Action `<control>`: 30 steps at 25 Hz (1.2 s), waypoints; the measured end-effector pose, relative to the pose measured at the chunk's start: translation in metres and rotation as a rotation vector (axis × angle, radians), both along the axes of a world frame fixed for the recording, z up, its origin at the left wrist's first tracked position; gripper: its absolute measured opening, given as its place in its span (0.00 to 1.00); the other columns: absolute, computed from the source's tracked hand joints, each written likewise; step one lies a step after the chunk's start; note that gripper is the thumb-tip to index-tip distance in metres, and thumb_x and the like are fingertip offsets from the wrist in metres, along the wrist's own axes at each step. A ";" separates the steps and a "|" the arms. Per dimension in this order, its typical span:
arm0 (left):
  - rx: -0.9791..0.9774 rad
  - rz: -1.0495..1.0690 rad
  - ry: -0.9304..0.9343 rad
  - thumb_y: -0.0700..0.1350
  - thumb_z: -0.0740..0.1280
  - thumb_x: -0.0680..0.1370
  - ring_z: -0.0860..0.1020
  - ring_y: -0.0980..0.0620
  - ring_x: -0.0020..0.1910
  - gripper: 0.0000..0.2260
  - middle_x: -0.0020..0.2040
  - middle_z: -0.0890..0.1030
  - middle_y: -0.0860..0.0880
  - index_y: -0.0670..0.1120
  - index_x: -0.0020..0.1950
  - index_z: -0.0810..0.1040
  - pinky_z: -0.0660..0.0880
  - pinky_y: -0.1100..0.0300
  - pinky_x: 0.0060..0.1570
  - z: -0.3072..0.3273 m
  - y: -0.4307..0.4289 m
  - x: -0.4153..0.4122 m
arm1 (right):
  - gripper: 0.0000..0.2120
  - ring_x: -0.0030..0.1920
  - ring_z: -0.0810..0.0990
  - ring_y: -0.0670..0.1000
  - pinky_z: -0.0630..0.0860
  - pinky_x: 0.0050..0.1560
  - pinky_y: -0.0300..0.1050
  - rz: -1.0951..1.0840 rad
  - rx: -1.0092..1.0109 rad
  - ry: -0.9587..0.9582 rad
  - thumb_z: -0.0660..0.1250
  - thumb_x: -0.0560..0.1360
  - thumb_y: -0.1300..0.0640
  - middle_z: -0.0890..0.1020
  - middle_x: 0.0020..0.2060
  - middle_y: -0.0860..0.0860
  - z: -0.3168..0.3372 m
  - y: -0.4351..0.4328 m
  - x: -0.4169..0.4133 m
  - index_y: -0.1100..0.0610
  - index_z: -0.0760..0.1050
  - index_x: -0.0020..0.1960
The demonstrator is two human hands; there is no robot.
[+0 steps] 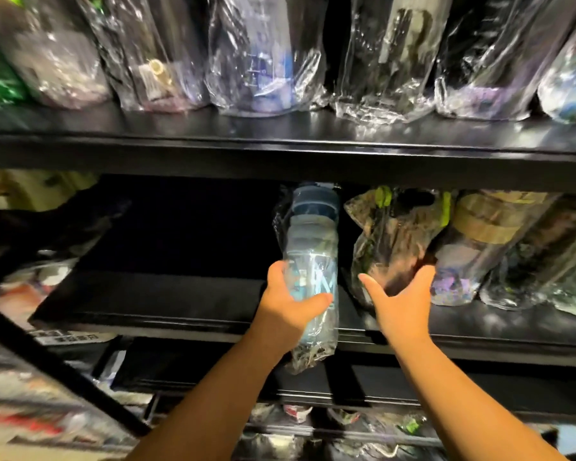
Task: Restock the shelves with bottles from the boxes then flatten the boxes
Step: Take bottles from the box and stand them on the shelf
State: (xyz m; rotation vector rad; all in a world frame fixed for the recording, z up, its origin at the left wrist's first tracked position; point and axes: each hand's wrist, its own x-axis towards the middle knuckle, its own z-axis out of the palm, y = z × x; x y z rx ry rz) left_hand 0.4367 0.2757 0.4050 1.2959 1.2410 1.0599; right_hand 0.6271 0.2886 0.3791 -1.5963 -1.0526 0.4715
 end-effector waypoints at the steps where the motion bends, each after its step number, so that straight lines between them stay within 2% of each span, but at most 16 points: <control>1: 0.006 0.014 0.010 0.44 0.78 0.71 0.82 0.51 0.51 0.27 0.54 0.81 0.47 0.48 0.64 0.68 0.81 0.58 0.47 0.001 0.000 0.000 | 0.29 0.54 0.74 0.56 0.67 0.54 0.42 -0.007 0.017 -0.002 0.80 0.67 0.55 0.74 0.54 0.57 -0.002 0.001 -0.001 0.55 0.60 0.53; 3: 0.028 0.068 0.035 0.44 0.78 0.70 0.81 0.49 0.47 0.25 0.51 0.80 0.47 0.45 0.61 0.69 0.78 0.61 0.42 0.003 0.001 0.001 | 0.28 0.54 0.73 0.56 0.68 0.54 0.44 -0.009 0.051 -0.039 0.80 0.67 0.55 0.73 0.54 0.57 -0.004 0.003 -0.003 0.57 0.61 0.53; 5: 0.004 0.098 0.004 0.43 0.78 0.70 0.80 0.51 0.43 0.23 0.48 0.80 0.46 0.44 0.59 0.70 0.76 0.64 0.38 0.003 0.005 0.002 | 0.30 0.55 0.69 0.57 0.67 0.58 0.52 -0.049 0.040 -0.160 0.81 0.66 0.54 0.70 0.54 0.58 -0.008 0.003 -0.003 0.61 0.64 0.54; 8: -0.066 0.099 0.019 0.42 0.76 0.73 0.76 0.53 0.37 0.20 0.48 0.78 0.46 0.46 0.59 0.69 0.71 0.65 0.32 -0.001 0.013 0.006 | 0.34 0.61 0.65 0.61 0.62 0.61 0.53 -0.091 -0.020 -0.291 0.80 0.65 0.55 0.69 0.59 0.62 -0.016 0.000 0.000 0.67 0.65 0.60; 13: -0.126 0.116 0.047 0.49 0.77 0.70 0.68 0.53 0.35 0.22 0.43 0.69 0.47 0.50 0.50 0.64 0.66 0.58 0.32 -0.006 0.023 0.011 | 0.25 0.58 0.69 0.63 0.69 0.56 0.57 -0.121 -0.087 -0.264 0.77 0.69 0.50 0.70 0.54 0.60 -0.015 0.009 0.002 0.62 0.66 0.52; 18: -0.080 0.164 0.078 0.48 0.77 0.72 0.69 0.54 0.37 0.24 0.43 0.68 0.50 0.45 0.56 0.64 0.67 0.60 0.34 -0.011 0.031 0.016 | 0.26 0.61 0.70 0.62 0.69 0.53 0.54 -0.146 -0.148 -0.273 0.75 0.72 0.47 0.71 0.57 0.60 -0.014 0.012 0.000 0.64 0.67 0.54; 21: 0.036 0.193 0.073 0.46 0.78 0.71 0.72 0.53 0.42 0.25 0.46 0.70 0.50 0.41 0.58 0.66 0.69 0.61 0.40 -0.012 0.034 0.021 | 0.25 0.61 0.70 0.61 0.69 0.52 0.52 -0.136 -0.132 -0.270 0.75 0.72 0.48 0.70 0.57 0.59 -0.017 0.010 0.001 0.63 0.66 0.54; 23: 0.211 0.251 0.142 0.45 0.80 0.70 0.73 0.55 0.48 0.26 0.50 0.73 0.49 0.41 0.59 0.69 0.70 0.64 0.46 -0.011 0.037 0.024 | 0.25 0.59 0.71 0.61 0.69 0.50 0.50 -0.136 -0.123 -0.262 0.75 0.72 0.49 0.70 0.57 0.58 -0.019 0.009 0.001 0.62 0.65 0.54; 25: 0.471 0.309 0.234 0.42 0.82 0.67 0.75 0.63 0.43 0.25 0.45 0.76 0.49 0.33 0.53 0.73 0.70 0.70 0.45 -0.016 0.046 0.026 | 0.23 0.58 0.71 0.61 0.69 0.49 0.50 -0.139 -0.117 -0.272 0.75 0.72 0.50 0.70 0.57 0.58 -0.021 0.008 0.001 0.61 0.65 0.53; 26: 0.537 0.319 0.234 0.40 0.82 0.66 0.77 0.63 0.44 0.26 0.44 0.77 0.48 0.29 0.54 0.73 0.73 0.71 0.46 -0.023 0.052 0.028 | 0.23 0.58 0.71 0.61 0.69 0.49 0.51 -0.139 -0.112 -0.280 0.75 0.72 0.50 0.70 0.56 0.58 -0.021 0.008 0.002 0.60 0.64 0.52; 28: 0.533 0.294 0.176 0.40 0.81 0.66 0.80 0.52 0.58 0.35 0.55 0.79 0.39 0.29 0.65 0.69 0.77 0.59 0.60 -0.029 0.058 0.032 | 0.22 0.57 0.71 0.61 0.68 0.49 0.50 -0.133 -0.105 -0.284 0.74 0.72 0.51 0.70 0.56 0.59 -0.021 0.007 0.003 0.59 0.63 0.50; 30: 0.556 0.306 0.210 0.43 0.82 0.66 0.78 0.48 0.61 0.35 0.59 0.78 0.37 0.33 0.65 0.69 0.77 0.51 0.63 -0.036 0.060 0.035 | 0.21 0.57 0.70 0.60 0.66 0.49 0.47 -0.126 -0.098 -0.276 0.74 0.73 0.52 0.70 0.55 0.59 -0.021 0.006 0.003 0.60 0.64 0.51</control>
